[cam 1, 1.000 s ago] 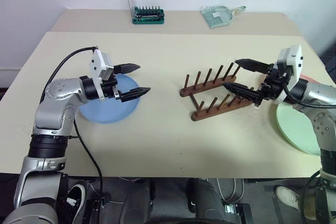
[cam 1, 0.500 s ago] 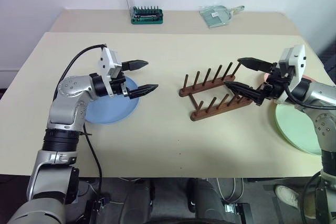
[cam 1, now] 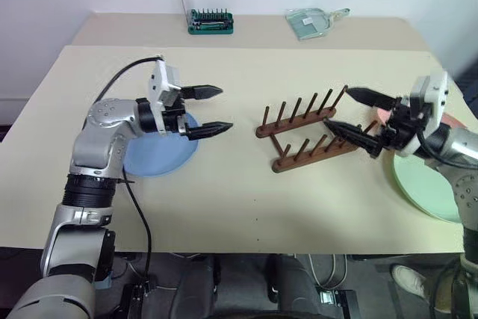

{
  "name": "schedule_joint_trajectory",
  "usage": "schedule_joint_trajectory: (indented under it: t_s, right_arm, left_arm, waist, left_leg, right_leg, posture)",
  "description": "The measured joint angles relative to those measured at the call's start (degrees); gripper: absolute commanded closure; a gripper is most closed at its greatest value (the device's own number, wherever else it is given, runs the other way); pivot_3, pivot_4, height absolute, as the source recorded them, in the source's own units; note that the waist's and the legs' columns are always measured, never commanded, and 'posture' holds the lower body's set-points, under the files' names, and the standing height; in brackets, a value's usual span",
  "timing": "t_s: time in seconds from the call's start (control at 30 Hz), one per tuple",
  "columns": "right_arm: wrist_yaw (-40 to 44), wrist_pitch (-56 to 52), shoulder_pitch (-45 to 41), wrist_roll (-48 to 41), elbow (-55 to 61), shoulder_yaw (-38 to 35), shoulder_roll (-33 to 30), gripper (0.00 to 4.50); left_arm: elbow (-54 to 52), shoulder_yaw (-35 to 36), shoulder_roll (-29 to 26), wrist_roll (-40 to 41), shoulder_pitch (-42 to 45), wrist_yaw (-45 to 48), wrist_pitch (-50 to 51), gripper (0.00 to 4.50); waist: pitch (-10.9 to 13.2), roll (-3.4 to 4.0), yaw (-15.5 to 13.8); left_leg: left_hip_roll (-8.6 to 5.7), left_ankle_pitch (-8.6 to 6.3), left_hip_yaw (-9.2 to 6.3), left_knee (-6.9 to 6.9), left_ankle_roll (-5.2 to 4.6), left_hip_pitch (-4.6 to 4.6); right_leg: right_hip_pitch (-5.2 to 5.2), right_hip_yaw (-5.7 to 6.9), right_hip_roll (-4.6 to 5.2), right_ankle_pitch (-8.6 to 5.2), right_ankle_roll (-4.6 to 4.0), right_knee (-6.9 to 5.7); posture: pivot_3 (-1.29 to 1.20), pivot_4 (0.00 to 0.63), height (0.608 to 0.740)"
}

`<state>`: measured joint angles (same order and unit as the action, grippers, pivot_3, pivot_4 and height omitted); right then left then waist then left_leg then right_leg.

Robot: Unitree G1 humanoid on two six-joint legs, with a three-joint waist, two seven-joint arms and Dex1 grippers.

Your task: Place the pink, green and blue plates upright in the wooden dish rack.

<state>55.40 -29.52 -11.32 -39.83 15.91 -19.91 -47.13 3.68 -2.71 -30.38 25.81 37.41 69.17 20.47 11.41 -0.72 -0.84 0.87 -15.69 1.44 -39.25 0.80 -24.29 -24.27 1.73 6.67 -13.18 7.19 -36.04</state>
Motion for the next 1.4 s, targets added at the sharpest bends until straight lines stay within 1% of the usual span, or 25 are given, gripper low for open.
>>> schedule_joint_trajectory:
  t_s: [0.07,0.17,0.2,0.27,0.33,0.43,0.5,0.57,0.73,0.97,1.1,1.2,1.37,1.4]
  right_arm:
    - [1.0,-0.9,3.2,-1.1,0.7,-3.4,-1.8,0.05]
    - [0.7,-1.5,6.7,-1.6,1.9,-8.2,-2.9,0.05]
    - [1.0,-1.9,10.4,-2.0,4.0,-10.8,-3.2,0.05]
    - [1.9,-2.5,15.7,-2.2,5.8,-13.5,-3.2,0.05]
    - [2.5,-2.7,21.1,-2.2,6.7,-18.0,-3.1,0.05]
    - [2.5,-2.8,25.9,-2.6,8.9,-23.1,-2.6,0.05]
    - [2.1,-2.8,27.8,-2.7,10.3,-24.0,-1.7,0.05]
    - [1.7,-2.6,29.6,-2.4,11.3,-24.0,-0.7,0.05]
    - [0.5,-1.6,31.7,-1.5,12.7,-24.1,1.0,0.05]
    - [-1.1,-1.0,31.9,-1.5,13.5,-24.1,1.1,0.05]
    - [-1.7,-0.8,32.1,-1.5,14.5,-24.0,1.3,0.05]
    - [-2.2,-0.6,32.1,-1.5,14.5,-23.9,1.3,0.0]
    - [-2.8,-0.5,32.1,-1.5,14.8,-23.9,1.3,0.0]
    - [-2.9,-0.5,32.1,-1.5,14.9,-23.9,1.3,0.0]
  left_arm:
    - [-1.3,-2.5,1.1,0.0,-0.5,-1.1,4.4,0.0]
    - [-4.1,-5.2,3.7,0.8,-1.0,-2.5,8.3,0.0]
    - [-5.6,-6.7,5.0,-0.1,-1.2,-4.2,8.7,0.0]
    - [-7.0,-9.1,6.2,-1.8,-2.1,-6.8,9.2,0.0]
    - [-6.9,-12.0,8.4,-5.1,-2.9,-11.0,9.6,0.0]
    - [-5.6,-14.5,10.5,-8.3,-3.2,-15.5,10.8,0.0]
    - [-5.8,-15.8,10.5,-9.6,-3.1,-16.3,11.5,0.0]
    - [-5.6,-18.1,10.4,-12.7,-2.9,-18.2,11.7,0.0]
    - [-1.5,-21.0,13.8,-19.2,-2.3,-24.8,11.5,0.0]
    - [-1.3,-22.0,18.1,-20.9,-2.9,-27.2,11.6,0.0]
    - [1.4,-22.3,20.8,-22.4,-2.8,-29.8,11.4,0.0]
    - [3.1,-22.5,22.3,-23.6,-2.3,-31.2,11.6,0.83]
    - [3.4,-23.0,22.9,-24.7,-2.2,-31.6,11.7,3.39]
    - [3.1,-23.4,23.3,-25.0,-2.4,-32.1,11.6,3.71]
  waist:
    - [0.0,0.0,0.0]
    - [0.0,-0.01,0.1]
    - [0.0,0.01,-0.1]
    - [0.0,0.0,0.0]
    - [0.0,0.02,0.0]
    - [0.0,-0.01,0.1]
    - [0.0,0.0,0.3]
    - [-0.1,0.03,0.1]
    - [-0.1,0.01,0.0]
    - [-0.1,0.02,0.0]
    - [-0.1,0.01,-0.1]
    - [-0.1,0.01,-0.1]
    - [-0.1,0.01,-0.1]
    - [-0.1,0.02,-0.1]
  left_leg:
    - [-0.01,0.0,-0.01,-0.02,0.0,0.0]
    - [0.0,0.0,-0.03,-0.03,-0.01,0.08]
    - [0.0,0.0,-0.07,0.03,-0.01,0.09]
    - [0.0,0.0,-0.07,0.03,-0.01,0.12]
    - [-0.02,0.0,-0.02,0.02,-0.01,0.14]
    - [0.0,0.0,-0.06,0.01,-0.01,0.26]
    - [0.02,-0.01,-0.05,0.03,-0.01,0.34]
    - [0.0,-0.01,-0.06,0.04,-0.01,0.37]
    - [-0.01,-0.02,-0.1,0.02,-0.02,0.43]
    - [-0.01,-0.02,-0.11,0.02,-0.03,0.45]
    - [-0.01,-0.02,-0.11,0.02,-0.03,0.47]
    - [-0.01,-0.02,-0.13,0.02,-0.03,0.54]
    - [-0.01,-0.05,-0.13,0.05,-0.06,0.71]
    - [-0.01,-0.06,-0.13,0.05,-0.08,0.74]
  right_leg:
    - [0.03,0.0,0.0,0.0,0.0,-0.02]
    - [0.08,0.0,-0.01,0.0,0.0,-0.05]
    - [0.08,0.01,-0.01,-0.01,0.0,-0.03]
    - [0.13,0.0,-0.03,-0.01,0.0,-0.01]
    - [0.14,-0.05,-0.01,-0.01,0.0,-0.01]
    - [0.22,-0.04,-0.03,-0.01,-0.02,-0.02]
    - [0.25,-0.07,-0.06,-0.02,-0.03,-0.02]
    - [0.31,-0.07,-0.05,-0.02,-0.04,0.0]
    - [0.47,-0.04,-0.04,-0.02,-0.04,0.1]
    - [0.49,-0.04,-0.03,-0.04,-0.06,0.1]
    - [0.52,-0.04,-0.03,-0.05,-0.09,0.12]
    - [0.59,-0.02,-0.02,-0.08,-0.14,0.13]
    - [0.79,0.0,-0.02,-0.13,-0.22,0.22]
    - [0.83,0.0,-0.02,-0.13,-0.23,0.27]
  posture:
    - [0.0,0.15,0.74]
    - [0.0,0.15,0.74]
    - [0.0,0.15,0.74]
    - [0.0,0.15,0.74]
    - [0.0,0.15,0.74]
    - [0.0,0.15,0.74]
    - [0.0,0.15,0.74]
    - [0.0,0.15,0.74]
    - [0.0,0.15,0.74]
    - [0.0,0.15,0.74]
    - [0.0,0.15,0.74]
    - [0.0,0.15,0.74]
    - [0.0,0.15,0.74]
    - [0.0,0.15,0.74]
